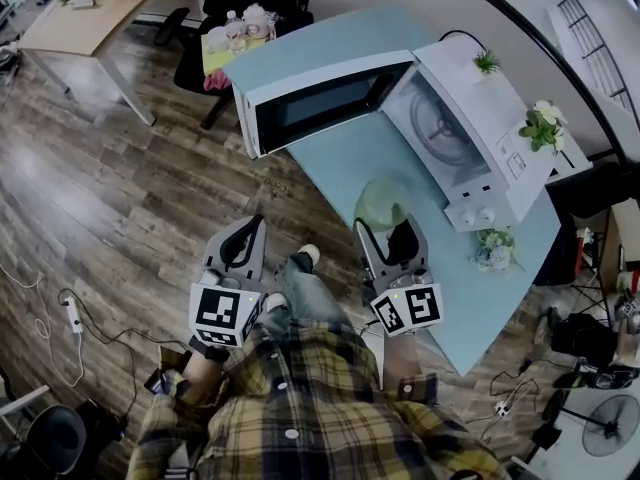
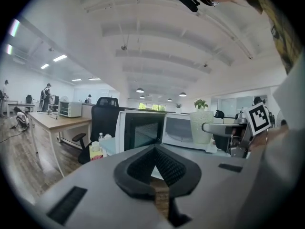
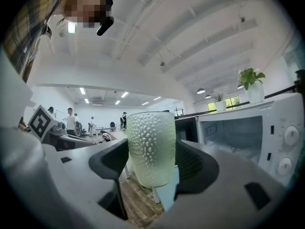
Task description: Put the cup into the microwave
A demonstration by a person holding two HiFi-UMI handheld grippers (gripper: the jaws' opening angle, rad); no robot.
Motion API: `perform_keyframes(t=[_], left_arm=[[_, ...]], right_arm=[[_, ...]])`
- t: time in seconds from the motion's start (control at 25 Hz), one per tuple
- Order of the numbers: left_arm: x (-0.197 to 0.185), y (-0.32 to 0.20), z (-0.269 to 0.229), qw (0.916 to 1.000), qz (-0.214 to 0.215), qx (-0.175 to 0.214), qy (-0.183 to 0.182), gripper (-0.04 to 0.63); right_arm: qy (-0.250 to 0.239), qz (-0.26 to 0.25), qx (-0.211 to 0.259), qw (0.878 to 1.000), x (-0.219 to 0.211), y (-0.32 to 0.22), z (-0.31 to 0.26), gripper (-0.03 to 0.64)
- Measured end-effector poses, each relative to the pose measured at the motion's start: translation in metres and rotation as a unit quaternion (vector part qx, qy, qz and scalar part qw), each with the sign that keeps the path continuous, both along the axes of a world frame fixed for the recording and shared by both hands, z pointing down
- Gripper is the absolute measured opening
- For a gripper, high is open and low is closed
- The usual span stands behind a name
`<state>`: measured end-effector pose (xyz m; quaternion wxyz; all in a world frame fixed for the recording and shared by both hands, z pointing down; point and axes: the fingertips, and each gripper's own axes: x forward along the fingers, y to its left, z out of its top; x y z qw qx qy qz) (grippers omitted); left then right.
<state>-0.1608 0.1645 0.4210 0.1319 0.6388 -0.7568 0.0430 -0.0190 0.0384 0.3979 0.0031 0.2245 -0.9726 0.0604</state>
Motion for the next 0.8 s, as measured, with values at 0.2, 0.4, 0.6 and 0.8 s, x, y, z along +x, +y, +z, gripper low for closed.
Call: perform_keyframes(t=[0.2,0.4,0.6,0.8], left_arm=[[-0.006,-0.065,-0.011,0.9991,0.042,0.011,-0.004,-0.009],[-0.006,-0.127,-0.022,0.9967,0.079,0.016,-0.008,-0.009],[0.000,-0.178,-0.030,0.9929,0.115,0.028,-0.013,-0.009],[0.011,-0.215,-0.028,0.9879,0.153,0.024,-0.011,-0.009]], right_arm=[[-0.002,0.032,0.003,0.999,-0.003,-0.049,-0.008,0.310],[-0.006,0.066,0.009,0.998,0.003,-0.096,-0.021,0.310],[-0.010,0.099,0.016,0.995,0.013,-0.132,-0.027,0.310],[-0.011,0.124,0.022,0.992,0.024,-0.154,-0.031,0.310]])
